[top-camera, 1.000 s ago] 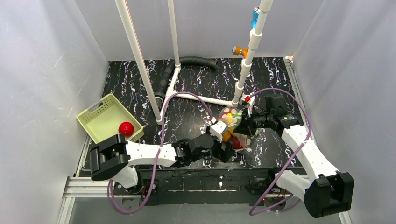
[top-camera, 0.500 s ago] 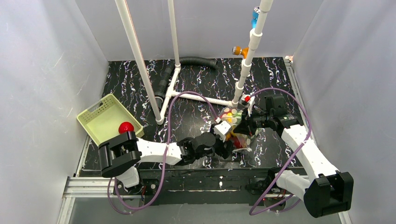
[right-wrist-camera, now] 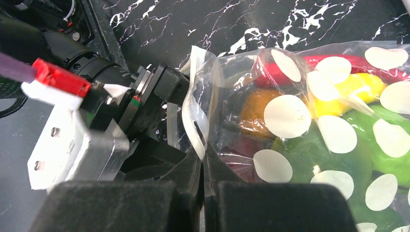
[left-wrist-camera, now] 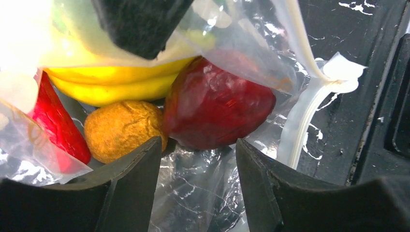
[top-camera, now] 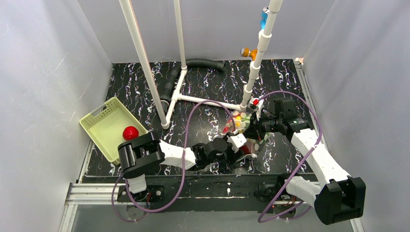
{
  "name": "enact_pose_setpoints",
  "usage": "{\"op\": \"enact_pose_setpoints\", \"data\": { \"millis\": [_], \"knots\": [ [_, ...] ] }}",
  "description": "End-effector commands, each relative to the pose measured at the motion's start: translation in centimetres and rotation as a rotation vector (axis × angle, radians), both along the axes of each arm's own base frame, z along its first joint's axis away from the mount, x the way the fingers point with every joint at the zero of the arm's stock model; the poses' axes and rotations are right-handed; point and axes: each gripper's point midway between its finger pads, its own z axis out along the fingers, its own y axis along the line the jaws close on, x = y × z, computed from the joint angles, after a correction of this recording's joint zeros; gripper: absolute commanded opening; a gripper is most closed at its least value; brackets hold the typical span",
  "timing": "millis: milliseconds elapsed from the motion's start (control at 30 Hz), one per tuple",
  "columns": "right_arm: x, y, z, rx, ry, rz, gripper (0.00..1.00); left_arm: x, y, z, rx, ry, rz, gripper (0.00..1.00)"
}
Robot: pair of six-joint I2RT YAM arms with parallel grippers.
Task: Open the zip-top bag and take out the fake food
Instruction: Pick up the fake fruit from the zipper food storage bag.
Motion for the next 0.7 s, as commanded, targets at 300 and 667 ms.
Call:
{"op": "enact_pose_setpoints", "data": {
  "millis": [300,667],
  "knots": [
    [0.8,-1.6,0.5,-0.032,-0.061,-0.049,0.49,0.4,-2.2,2.0,-0.061,-0.236,-0.148,0.57],
    [3.0,-6.3,-1.7,-0.223,-0.129,-0.195,0.59,0.3,-2.4,1.1,-0.041,-0.293,-0.197,0.61]
  ]
}}
